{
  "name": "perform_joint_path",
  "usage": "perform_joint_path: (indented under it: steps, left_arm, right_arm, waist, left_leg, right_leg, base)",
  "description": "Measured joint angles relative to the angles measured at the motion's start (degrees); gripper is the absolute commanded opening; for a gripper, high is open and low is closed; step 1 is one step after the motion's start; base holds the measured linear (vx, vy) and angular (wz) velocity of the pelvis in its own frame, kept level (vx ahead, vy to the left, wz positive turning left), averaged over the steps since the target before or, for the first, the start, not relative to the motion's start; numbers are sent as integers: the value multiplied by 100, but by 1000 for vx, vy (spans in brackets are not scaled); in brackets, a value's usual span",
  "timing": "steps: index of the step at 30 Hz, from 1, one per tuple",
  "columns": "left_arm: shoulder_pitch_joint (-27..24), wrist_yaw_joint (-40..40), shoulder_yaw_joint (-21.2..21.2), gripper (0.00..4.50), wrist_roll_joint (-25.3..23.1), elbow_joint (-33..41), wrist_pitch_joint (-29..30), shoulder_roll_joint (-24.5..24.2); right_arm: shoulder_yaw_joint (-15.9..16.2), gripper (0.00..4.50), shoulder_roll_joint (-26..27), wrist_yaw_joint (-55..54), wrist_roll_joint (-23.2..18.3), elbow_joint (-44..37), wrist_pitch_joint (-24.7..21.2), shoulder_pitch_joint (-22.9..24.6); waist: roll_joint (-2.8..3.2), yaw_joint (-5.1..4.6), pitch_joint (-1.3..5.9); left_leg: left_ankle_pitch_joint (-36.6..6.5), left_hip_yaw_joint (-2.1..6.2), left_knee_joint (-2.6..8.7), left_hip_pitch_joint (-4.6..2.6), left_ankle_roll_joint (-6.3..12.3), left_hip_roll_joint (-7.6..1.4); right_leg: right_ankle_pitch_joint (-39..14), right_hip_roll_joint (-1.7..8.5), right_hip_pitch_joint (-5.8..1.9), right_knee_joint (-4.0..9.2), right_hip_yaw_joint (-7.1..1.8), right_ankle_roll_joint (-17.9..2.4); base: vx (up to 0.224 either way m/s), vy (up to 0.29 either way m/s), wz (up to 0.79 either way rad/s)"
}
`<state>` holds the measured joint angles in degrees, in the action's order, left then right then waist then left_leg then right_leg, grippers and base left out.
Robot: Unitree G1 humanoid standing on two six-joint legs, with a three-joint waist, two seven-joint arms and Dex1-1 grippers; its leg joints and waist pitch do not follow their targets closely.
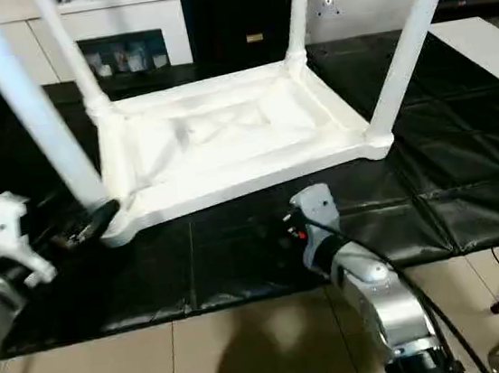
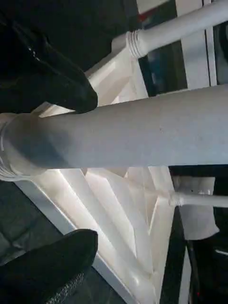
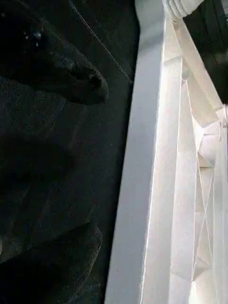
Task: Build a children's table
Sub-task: Rotate table base
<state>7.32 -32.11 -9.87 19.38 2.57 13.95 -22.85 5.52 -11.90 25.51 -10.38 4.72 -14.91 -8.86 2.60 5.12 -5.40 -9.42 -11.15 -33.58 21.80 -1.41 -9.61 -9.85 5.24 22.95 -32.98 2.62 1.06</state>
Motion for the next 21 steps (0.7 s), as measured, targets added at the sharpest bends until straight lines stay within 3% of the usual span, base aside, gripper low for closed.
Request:
perform_joint_path:
  steps: [4, 6, 7, 8, 9, 10, 11, 12, 13, 15, 16, 18, 21]
  left_arm:
    - [460, -21, 120, 444, 0, -554, -27, 183]
    - [742, -30, 169, 444, -2, -921, -53, 266]
    - [903, -28, 193, 444, -11, -1157, -91, 315]
    - [1042, -35, 236, 444, -14, -1339, -115, 345]
    - [1221, -80, 281, 444, -11, -1538, -167, 401]
    - [1283, -99, 266, 444, -8, -1619, -220, 429]
    - [1324, -159, 268, 444, -25, -1844, -333, 451]
    - [1319, -229, 279, 444, -76, -2093, -396, 438]
    - [1362, -266, 307, 444, -117, -2217, -411, 437]
    - [1608, -361, 360, 444, -146, -2468, -488, 455]
    - [1814, -411, 366, 444, -195, -2788, -600, 436]
    - [2212, -507, 378, 444, -240, -3206, -801, 428]
    - [2534, -651, 436, 444, -303, -3440, -1016, 460]
  right_arm:
    - [-16, 450, -29, -23, 10, 114, -65, -288]
    - [-18, 450, -72, 111, -14, 132, -73, -463]
    - [-17, 450, -98, 240, -49, 132, -71, -527]
    - [-26, 450, -148, 355, -75, 127, -69, -511]
    - [-1, 450, -253, 551, -110, 152, -75, -478]
    - [29, 450, -298, 658, -131, 164, -74, -517]
    - [91, 450, -384, 877, -173, 172, -82, -579]
    - [165, 450, -440, 1075, -251, 156, -86, -596]
    - [184, 450, -480, 1189, -275, 143, -97, -589]
    - [212, 450, -537, 1333, -297, 141, -141, -575]
    - [273, 450, -552, 1402, -294, 172, -141, -650]
    - [283, 450, -551, 1424, -277, 234, -140, -799]
    - [216, 450, -578, 1333, -227, 301, -129, -868]
  waist:
    - [11, -11, 0]
    - [29, -26, -2]
    - [40, 0, -3]
    - [13, 58, 8]
    - [-96, 233, 52]
    - [-273, 229, 111]
    - [-285, 320, 83]
    - [-193, 367, 111]
    - [-151, 356, 147]
    - [-159, 280, 136]
    - [-155, 258, 138]
    - [-164, 171, 143]
    - [-164, 55, 143]
  left_leg:
    - [0, 4, 3, -2, 0, -2]
    - [0, 14, 23, -3, 0, -34]
    - [0, -7, 84, 29, 0, -62]
    - [0, -81, 107, 36, 0, -87]
    - [1, -337, 146, 42, -1, -110]
    - [2, -419, 141, 22, -5, -97]
    - [-155, -208, -230, 93, -92, -35]
    - [-160, 315, -596, 75, -64, 104]
    - [-304, 486, -461, -46, -160, 157]
    - [-230, 415, -287, -19, -188, 107]
    - [-209, 402, -265, 1, -185, 67]
    - [-192, 396, -267, 19, -160, 60]
    - [-192, 373, -241, 10, -161, 60]
  right_leg:
    - [0, 8, -21, 48, 38, 0]
    - [-1, 13, -68, 128, 148, -1]
    - [-90, 11, -145, 45, 232, -73]
    - [-377, 31, -102, -319, 239, -186]
    - [-653, 17, -131, -768, 105, -257]
    - [-660, 15, -107, -751, -55, -15]
    - [-651, 3, 5, -764, -113, 11]
    - [-651, -46, -49, -766, -128, 12]
    - [-645, -84, -13, -750, -91, 10]
    - [-548, -134, 8, -563, -74, -83]
    - [-322, -181, -30, -400, -74, -199]
    - [-102, -168, -60, -299, -41, -215]
    - [-97, -150, -62, -279, -40, -191]
  base:
    - [0, 0, 0]
    - [-62, 14, -3]
    - [-115, 4, 2]
    - [-103, -38, 22]
    - [-103, -38, 22]
    - [44, -122, 18]
    - [61, -106, -5]
    - [61, -106, -5]
    - [0, 0, 0]
    - [8, -11, 22]
    - [-68, 12, 12]
    - [0, 0, 0]
    - [0, 0, 0]
